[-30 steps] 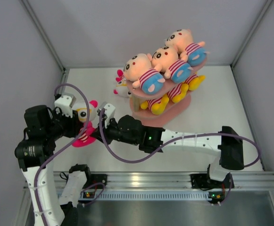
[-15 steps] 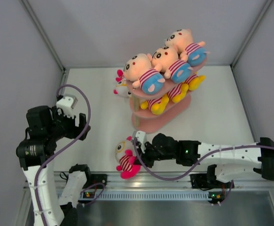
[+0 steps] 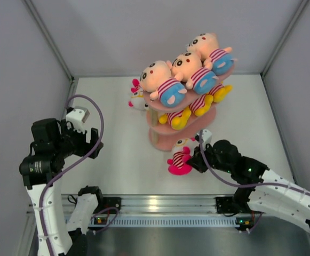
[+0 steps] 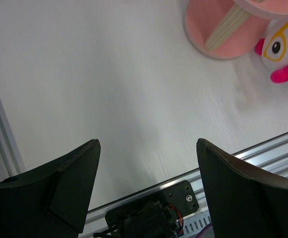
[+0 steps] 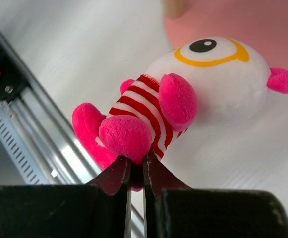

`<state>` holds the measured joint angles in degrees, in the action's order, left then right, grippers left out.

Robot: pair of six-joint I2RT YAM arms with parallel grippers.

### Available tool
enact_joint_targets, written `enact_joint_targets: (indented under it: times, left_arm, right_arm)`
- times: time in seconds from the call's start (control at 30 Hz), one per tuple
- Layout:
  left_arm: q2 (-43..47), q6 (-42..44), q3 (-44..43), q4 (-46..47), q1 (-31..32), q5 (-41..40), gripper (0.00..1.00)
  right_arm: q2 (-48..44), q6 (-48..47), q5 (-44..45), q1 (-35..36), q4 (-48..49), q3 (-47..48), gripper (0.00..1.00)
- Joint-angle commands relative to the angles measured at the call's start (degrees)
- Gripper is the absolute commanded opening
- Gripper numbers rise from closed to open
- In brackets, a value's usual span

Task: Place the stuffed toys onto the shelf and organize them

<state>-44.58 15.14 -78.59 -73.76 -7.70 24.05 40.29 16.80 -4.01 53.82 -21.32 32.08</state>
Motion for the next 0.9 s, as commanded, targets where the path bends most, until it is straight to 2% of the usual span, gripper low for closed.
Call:
enact_joint_targets:
  times: [0.0,0.23,0.4,0.6,0.73,0.87]
  left_arm:
    - [-0.8,0.9,0.4,0.6,0.3,1.4,0.84]
    - [-1.4,0.9,0.5,0.6,0.4,2.0,0.84]
    - [-1.4,1.2,0.5,0.6,0.4,1.9,0.84]
    - [-1.7,1.4,0.6,0.6,0.5,2.0,0.84]
    - [-2.1,1.5,0.7,0.7,0.5,2.5,0.84]
    - [-1.7,1.6,0.7,0.6,0.5,2.5,0.84]
  right_arm:
    - [-3.5,-0.2,2.8,-6.9,-2.9,1.1,0.0]
    - [-2.2,-0.3,-5.6,-19.2,12.2,0.0,0.0]
    - [0.4,-0.4,-16.4,-25.8,22.4,-0.5,0.0]
    - [1.2,-0.3,-19.9,-27.2,24.8,-3.3,0.0]
    - [9.0,4.5,-25.3,-29.0,35.3,-8.0,0.0]
    - [13.7,5.2,-25.0,-29.3,42.8,-11.9,0.0]
